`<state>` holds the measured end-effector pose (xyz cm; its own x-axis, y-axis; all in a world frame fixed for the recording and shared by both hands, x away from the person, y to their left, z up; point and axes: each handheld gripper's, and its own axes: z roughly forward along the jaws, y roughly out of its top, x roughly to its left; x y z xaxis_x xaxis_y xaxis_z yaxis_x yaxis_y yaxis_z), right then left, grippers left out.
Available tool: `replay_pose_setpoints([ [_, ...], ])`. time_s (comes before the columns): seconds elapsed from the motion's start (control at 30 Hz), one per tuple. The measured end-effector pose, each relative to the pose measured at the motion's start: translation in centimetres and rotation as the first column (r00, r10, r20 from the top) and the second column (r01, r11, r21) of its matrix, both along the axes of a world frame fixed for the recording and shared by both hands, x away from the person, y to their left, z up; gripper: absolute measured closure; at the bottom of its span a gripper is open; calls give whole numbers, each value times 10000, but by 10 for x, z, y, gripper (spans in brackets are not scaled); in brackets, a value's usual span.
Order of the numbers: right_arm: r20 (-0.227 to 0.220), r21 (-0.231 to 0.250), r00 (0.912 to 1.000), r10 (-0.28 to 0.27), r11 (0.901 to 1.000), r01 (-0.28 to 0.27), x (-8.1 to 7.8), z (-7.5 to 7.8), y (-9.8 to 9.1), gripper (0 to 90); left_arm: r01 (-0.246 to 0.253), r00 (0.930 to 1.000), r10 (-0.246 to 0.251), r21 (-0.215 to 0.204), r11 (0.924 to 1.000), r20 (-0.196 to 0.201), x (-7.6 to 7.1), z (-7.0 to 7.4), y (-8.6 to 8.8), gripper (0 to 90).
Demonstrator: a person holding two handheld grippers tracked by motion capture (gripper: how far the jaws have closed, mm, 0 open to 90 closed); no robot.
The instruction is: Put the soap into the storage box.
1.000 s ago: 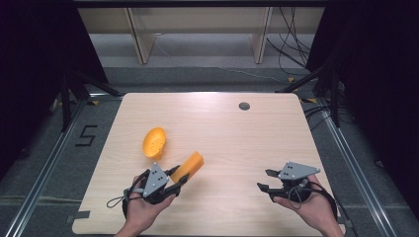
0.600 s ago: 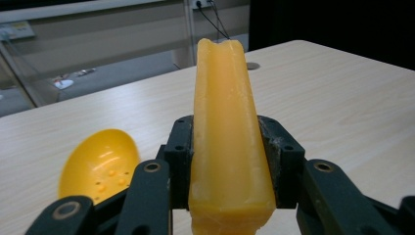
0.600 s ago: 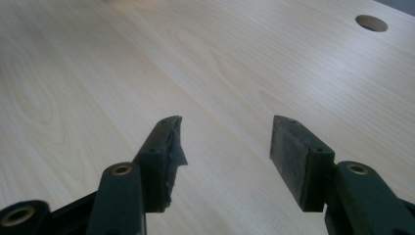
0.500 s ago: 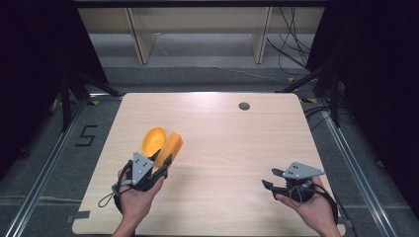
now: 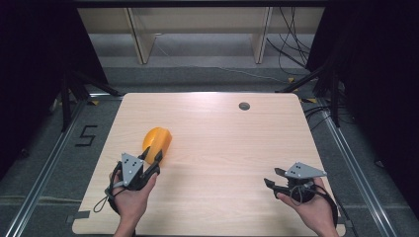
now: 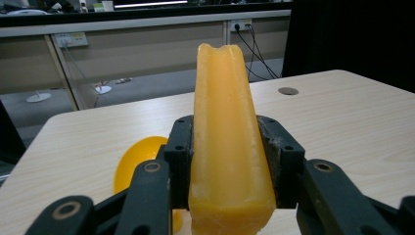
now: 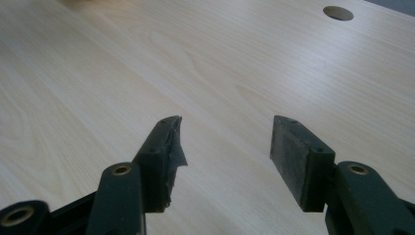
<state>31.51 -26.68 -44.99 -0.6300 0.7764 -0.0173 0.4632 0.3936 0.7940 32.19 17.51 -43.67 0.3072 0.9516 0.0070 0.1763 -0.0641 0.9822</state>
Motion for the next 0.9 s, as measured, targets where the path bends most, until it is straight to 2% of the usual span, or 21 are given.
replay_pose_setpoints([
  [0.23,221,102,9996,-183,9998,180,1,0,-3,454,-454,9987,454,-10,9990,241,4,6,6,609],
  [0.27,142,181,9992,-368,9992,365,0,0,-2,453,-468,9986,468,9,9989,246,4,6,7,608],
  [0.33,160,143,9995,-287,9995,285,1,0,-3,453,-559,9979,561,-90,9984,325,5,7,8,608],
  [0.37,232,95,9990,-384,9992,382,1,0,-3,453,-584,9978,583,30,9983,310,6,8,9,608],
  [0.43,143,201,9992,-365,9991,362,1,0,-3,453,-623,9974,623,-27,9981,368,8,9,9,608],
  [0.5,196,166,9991,-373,9992,370,1,-1,-4,453,-667,9971,666,23,9978,365,10,9,9,609],
  [0.57,-26,279,9996,-291,9992,291,1,-1,-4,453,-738,9966,738,1,9973,369,12,9,10,608],
  [0.6,141,235,9989,-440,9988,437,1,-1,-3,453,-783,9962,782,6,9969,371,13,9,11,608],
  [0.77,60,250,9986,-526,9983,524,0,-1,-3,453,-895,9952,892,44,9960,403,16,9,12,609],
  [0.8,168,152,9998,-144,9998,141,3,-1,-4,452,-1083,9938,1086,-131,9940,225,16,8,11,609],
  [0.9,231,188,9989,-406,9990,402,1,0,-4,452,-1096,9937,1099,-146,9939,200,18,7,12,609],
])
